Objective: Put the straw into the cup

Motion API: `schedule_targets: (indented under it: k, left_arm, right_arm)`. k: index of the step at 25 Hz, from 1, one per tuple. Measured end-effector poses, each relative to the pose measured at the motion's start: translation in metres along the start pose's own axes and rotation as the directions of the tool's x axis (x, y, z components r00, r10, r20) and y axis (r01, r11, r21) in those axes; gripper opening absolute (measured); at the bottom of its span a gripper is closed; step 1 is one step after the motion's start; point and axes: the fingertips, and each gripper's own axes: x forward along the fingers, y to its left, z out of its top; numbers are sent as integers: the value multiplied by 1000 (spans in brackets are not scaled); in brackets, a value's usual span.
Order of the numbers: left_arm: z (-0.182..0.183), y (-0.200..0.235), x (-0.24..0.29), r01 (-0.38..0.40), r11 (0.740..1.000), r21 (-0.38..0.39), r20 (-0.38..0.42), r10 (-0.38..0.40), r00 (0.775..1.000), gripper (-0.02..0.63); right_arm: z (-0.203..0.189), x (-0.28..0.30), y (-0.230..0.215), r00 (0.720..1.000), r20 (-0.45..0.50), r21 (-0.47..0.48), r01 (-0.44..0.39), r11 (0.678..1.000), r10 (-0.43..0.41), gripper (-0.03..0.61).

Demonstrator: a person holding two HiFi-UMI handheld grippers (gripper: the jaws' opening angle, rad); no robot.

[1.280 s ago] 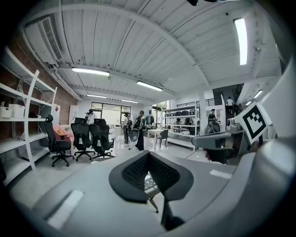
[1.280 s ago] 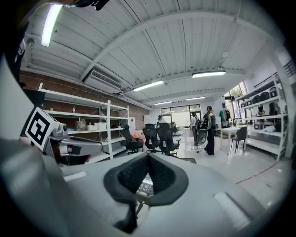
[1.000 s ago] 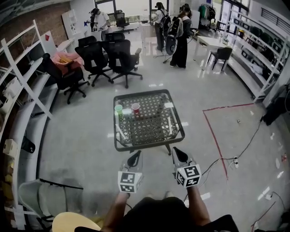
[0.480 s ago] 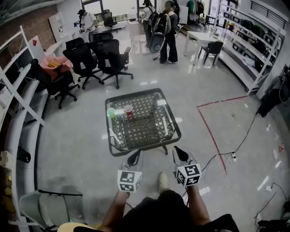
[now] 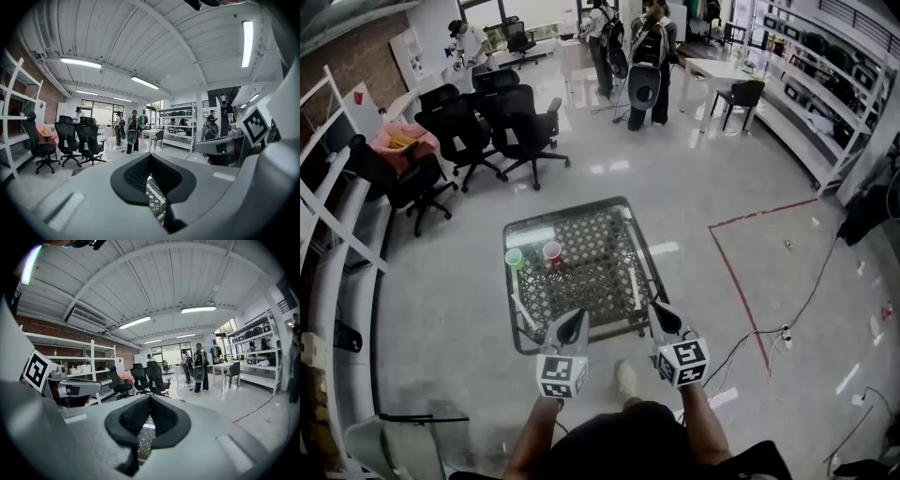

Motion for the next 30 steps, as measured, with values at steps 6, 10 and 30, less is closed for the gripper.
schedule_targets:
  k: [6, 10, 30]
  left_arm:
    - [2, 21, 63, -32, 999, -14, -35, 31, 999, 6]
    - [5, 29, 95, -44, 998, -54, -35, 43, 998, 6]
    - [-75, 57, 207, -40, 995, -93, -219, 19, 975, 6]
  right_arm:
    - [9, 55, -41, 1000, -16, 17, -26, 1000, 26, 2]
    - [4, 85, -62, 998, -44, 33, -37, 999, 39, 2]
    - [-69, 186, -136, 976, -217, 117, -10, 993, 35, 2]
